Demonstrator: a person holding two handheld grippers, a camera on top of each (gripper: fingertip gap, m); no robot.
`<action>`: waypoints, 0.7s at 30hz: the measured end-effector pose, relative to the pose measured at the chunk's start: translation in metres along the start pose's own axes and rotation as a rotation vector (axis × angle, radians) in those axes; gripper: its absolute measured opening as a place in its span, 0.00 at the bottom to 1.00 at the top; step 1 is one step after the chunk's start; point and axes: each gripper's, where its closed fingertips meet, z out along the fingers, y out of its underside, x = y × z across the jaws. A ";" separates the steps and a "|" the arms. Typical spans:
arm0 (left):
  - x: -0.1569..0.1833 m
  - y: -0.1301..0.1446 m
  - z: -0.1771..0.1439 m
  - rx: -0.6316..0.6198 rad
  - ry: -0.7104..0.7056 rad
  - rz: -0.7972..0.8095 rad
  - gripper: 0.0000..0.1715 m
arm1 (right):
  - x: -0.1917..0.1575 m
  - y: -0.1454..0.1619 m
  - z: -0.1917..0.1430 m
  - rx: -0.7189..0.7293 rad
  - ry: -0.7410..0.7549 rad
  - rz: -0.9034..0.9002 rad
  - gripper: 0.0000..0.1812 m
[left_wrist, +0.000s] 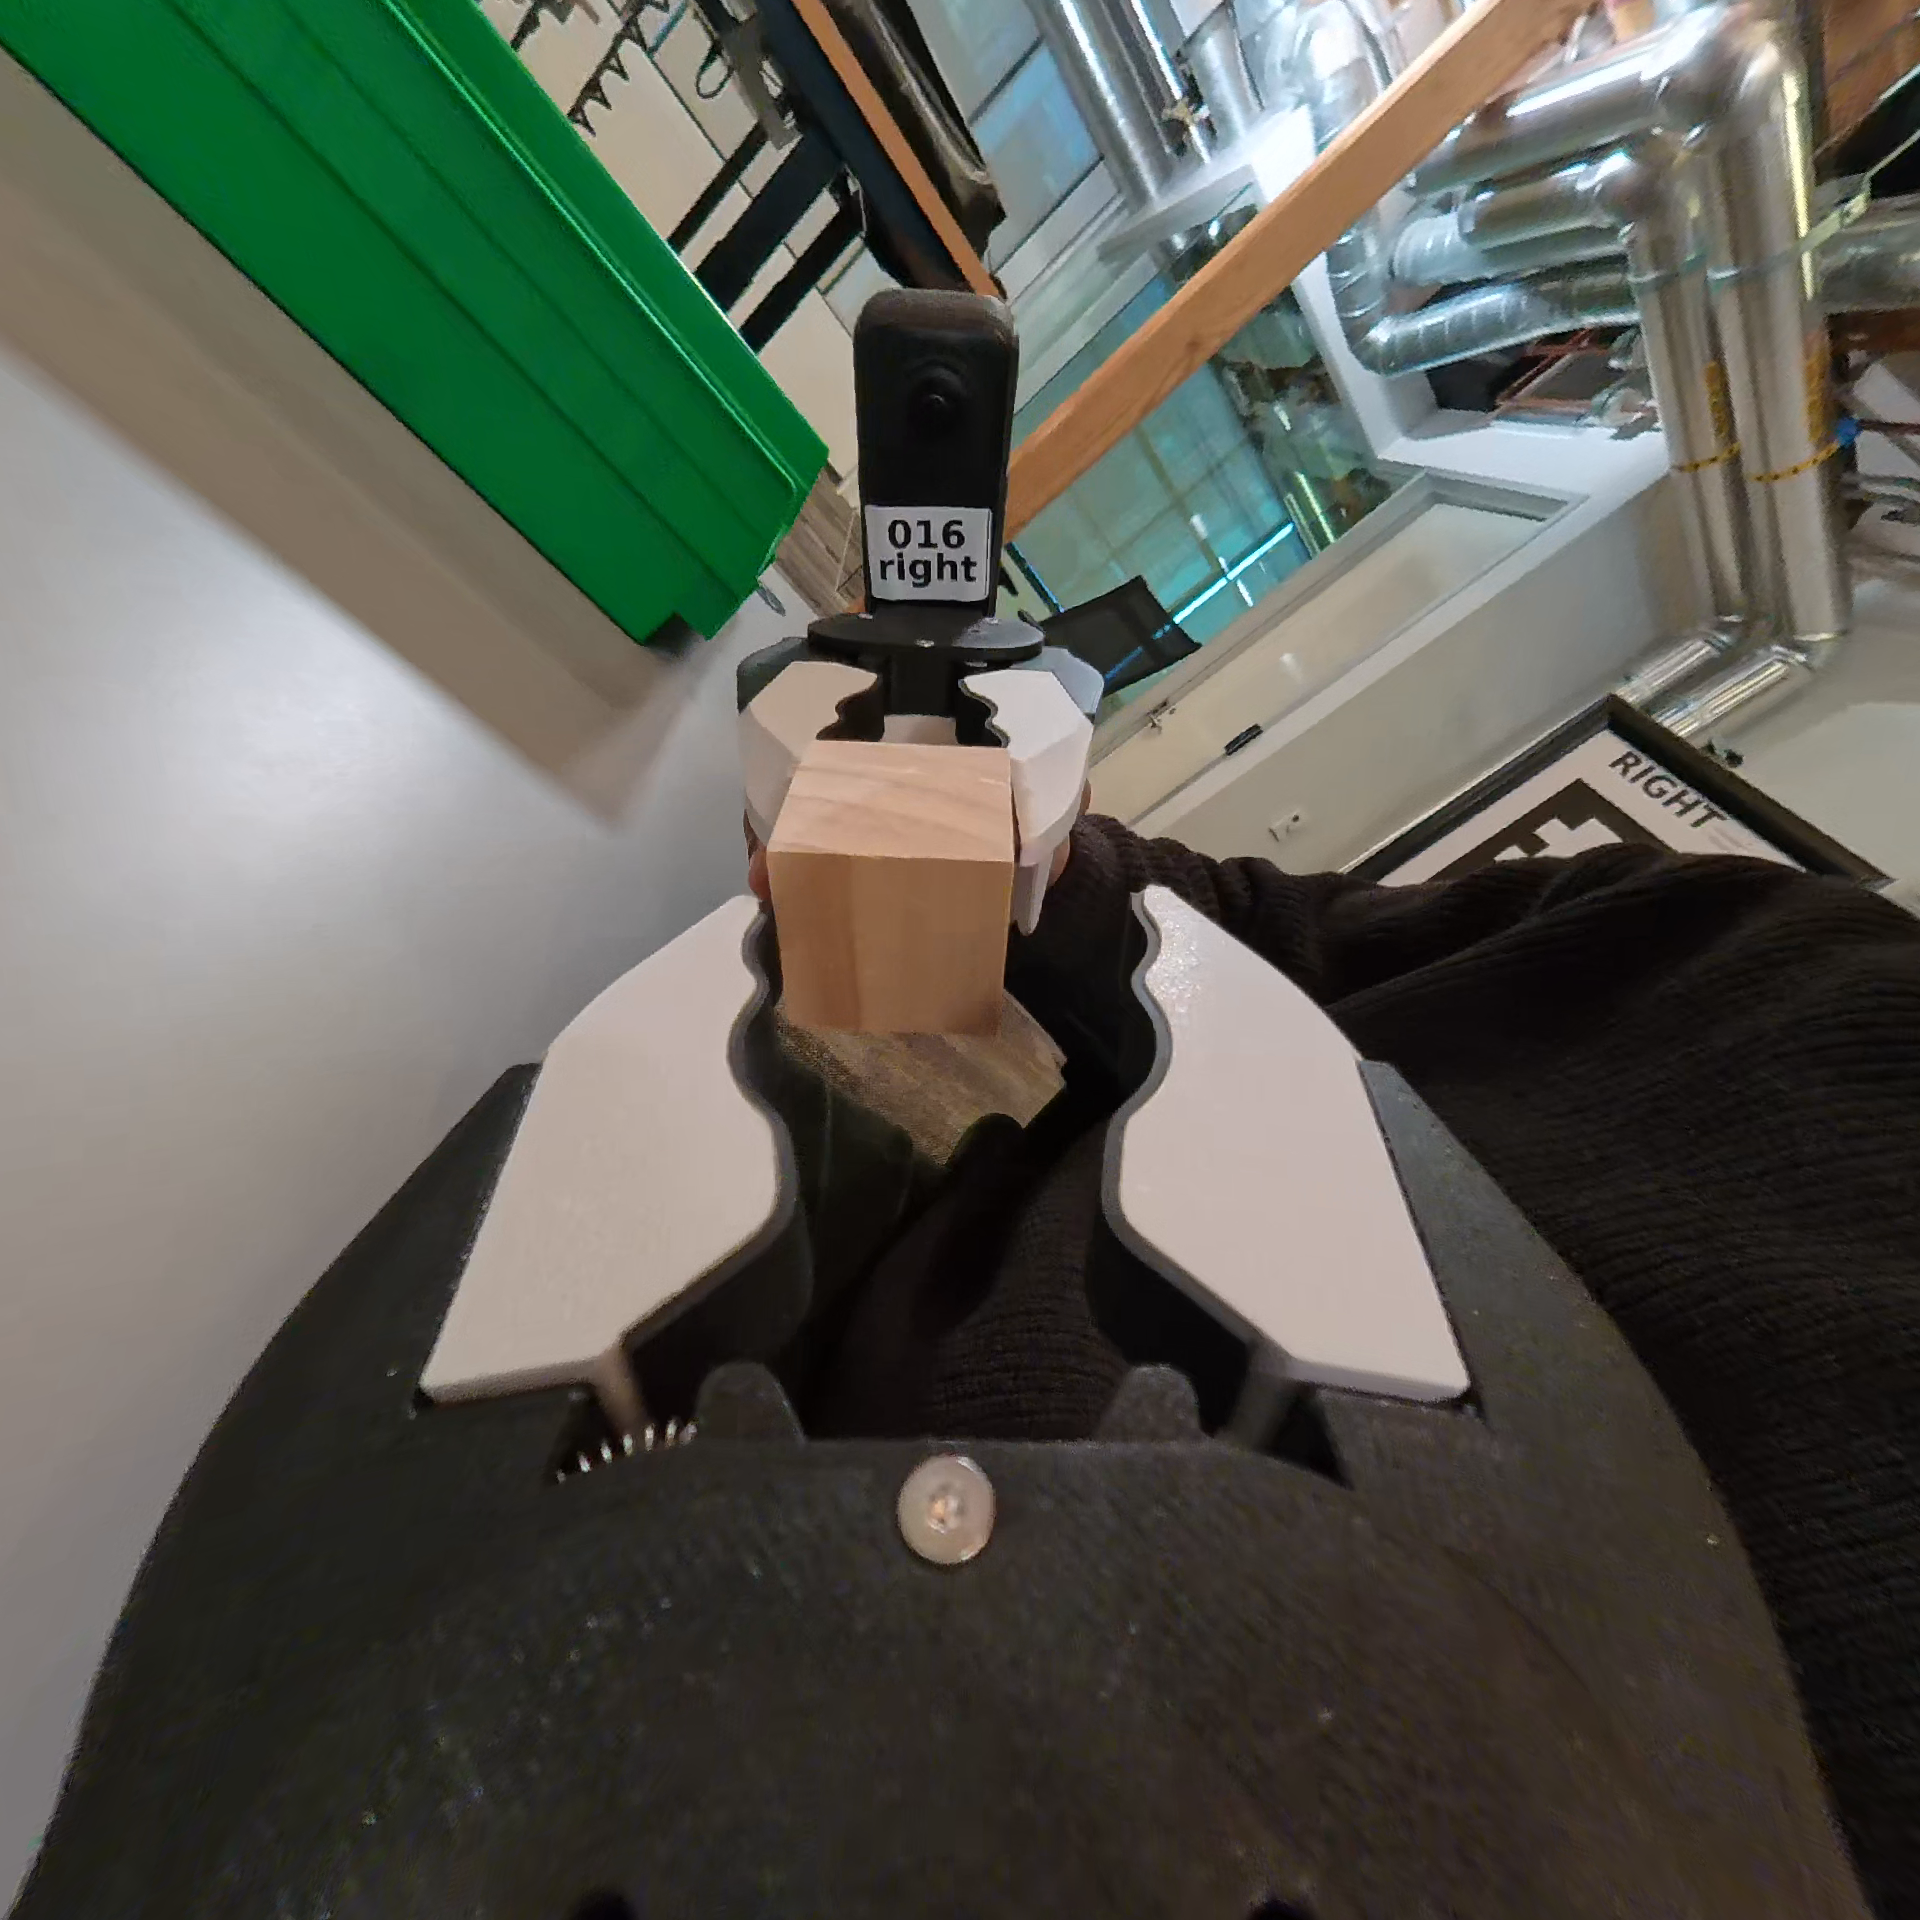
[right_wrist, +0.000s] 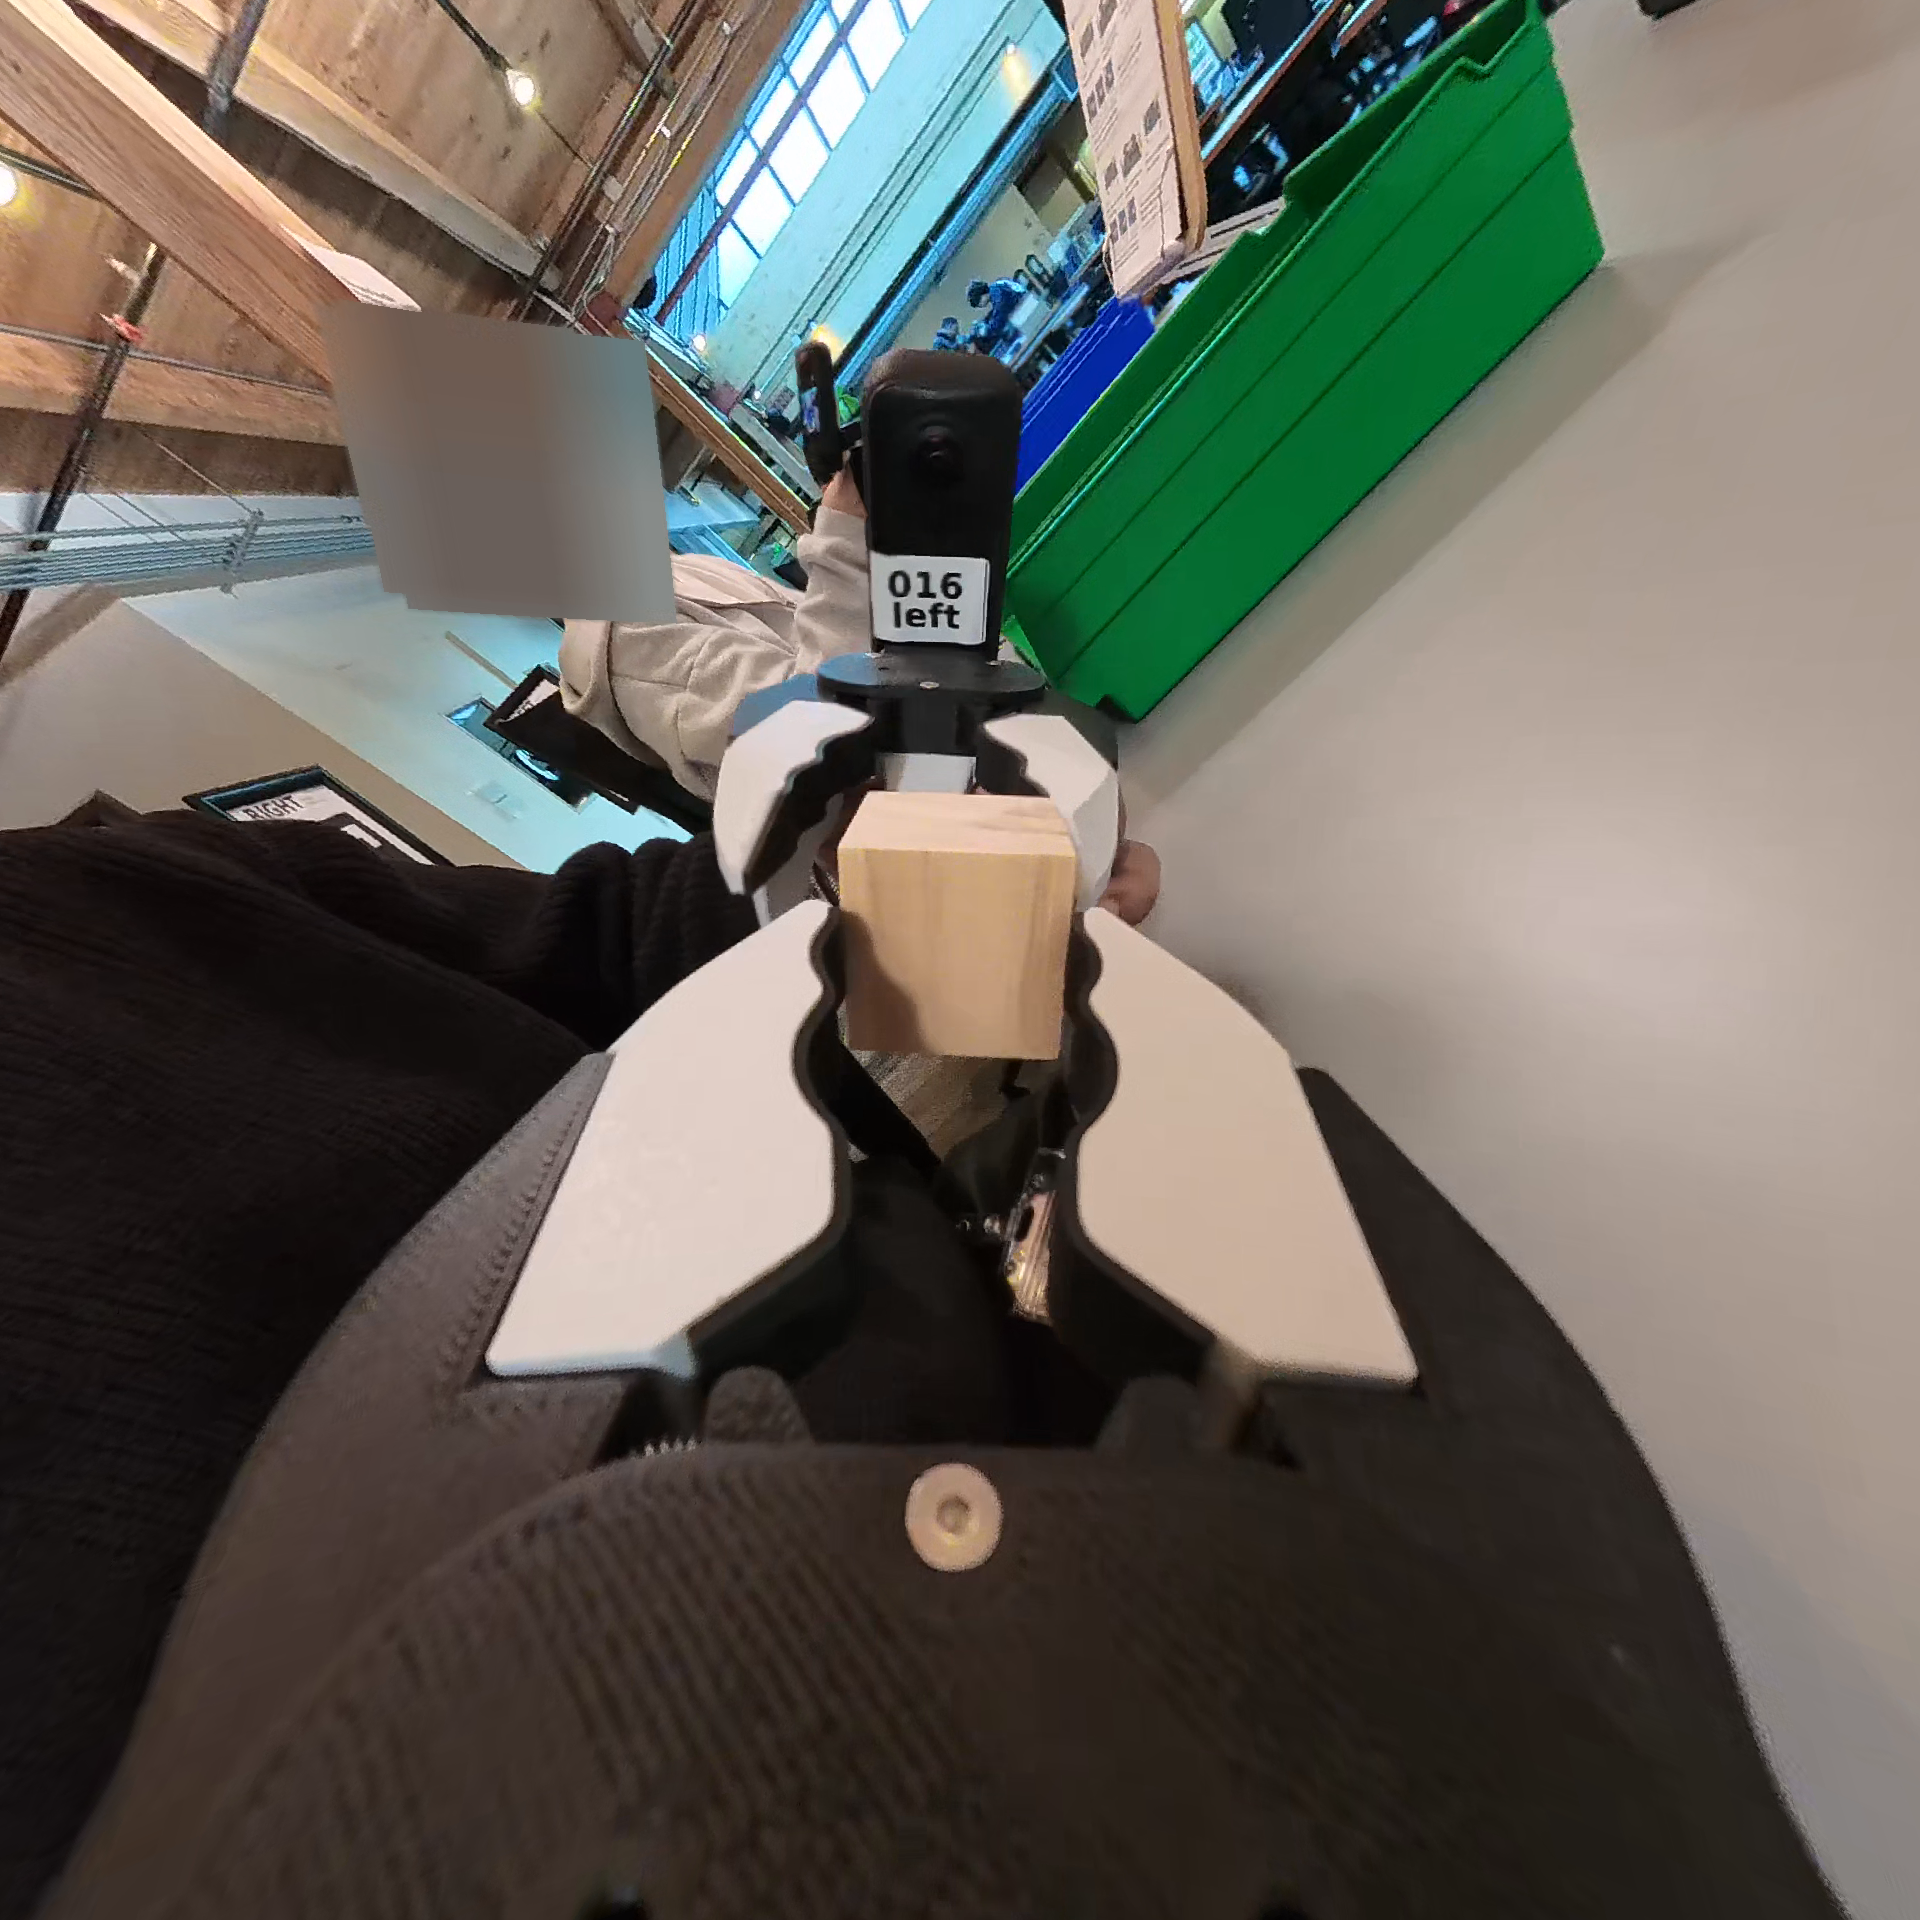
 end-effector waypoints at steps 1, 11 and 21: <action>-0.001 0.001 0.001 -0.004 -0.007 0.004 0.36 | 0.001 0.000 -0.001 -0.001 -0.006 0.009 0.23; -0.009 -0.001 -0.001 0.015 -0.024 -0.014 0.24 | 0.001 -0.002 -0.003 0.022 -0.040 0.078 0.23; -0.013 -0.012 -0.008 0.078 -0.027 -0.048 0.24 | 0.013 -0.001 -0.002 0.007 0.066 -0.024 0.35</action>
